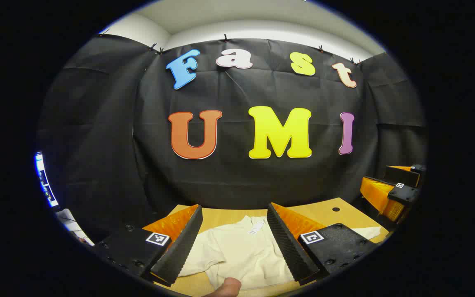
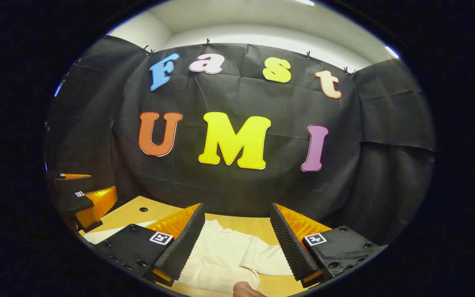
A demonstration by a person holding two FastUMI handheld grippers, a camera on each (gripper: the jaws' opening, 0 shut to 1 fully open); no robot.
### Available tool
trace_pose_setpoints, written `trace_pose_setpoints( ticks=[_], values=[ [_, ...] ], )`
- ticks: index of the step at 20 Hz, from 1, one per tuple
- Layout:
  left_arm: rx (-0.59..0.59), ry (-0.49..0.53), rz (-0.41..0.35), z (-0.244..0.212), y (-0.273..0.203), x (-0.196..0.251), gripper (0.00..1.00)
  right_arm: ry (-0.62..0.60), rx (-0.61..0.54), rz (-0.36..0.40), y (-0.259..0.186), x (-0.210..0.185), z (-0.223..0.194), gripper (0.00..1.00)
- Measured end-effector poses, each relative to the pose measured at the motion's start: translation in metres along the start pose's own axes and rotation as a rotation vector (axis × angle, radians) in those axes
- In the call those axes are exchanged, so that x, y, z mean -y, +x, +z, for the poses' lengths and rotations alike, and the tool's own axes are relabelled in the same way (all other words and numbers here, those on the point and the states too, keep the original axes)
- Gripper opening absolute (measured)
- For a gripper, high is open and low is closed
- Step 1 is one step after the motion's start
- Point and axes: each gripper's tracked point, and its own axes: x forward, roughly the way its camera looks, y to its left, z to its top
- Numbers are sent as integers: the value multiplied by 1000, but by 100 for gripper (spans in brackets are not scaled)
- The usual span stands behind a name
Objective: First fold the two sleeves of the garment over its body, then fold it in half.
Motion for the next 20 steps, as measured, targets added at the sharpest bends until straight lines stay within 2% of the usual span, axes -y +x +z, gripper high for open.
trace_pose_setpoints(
  ticks=[15,20],
  values=[
    [-13,1,-39,-4,13,22,99,1,-3,-21,11,21,-5,99],
    [-5,5,-41,0,18,30,99,45,-25,-83,21,56,-17,99]
  ],
)
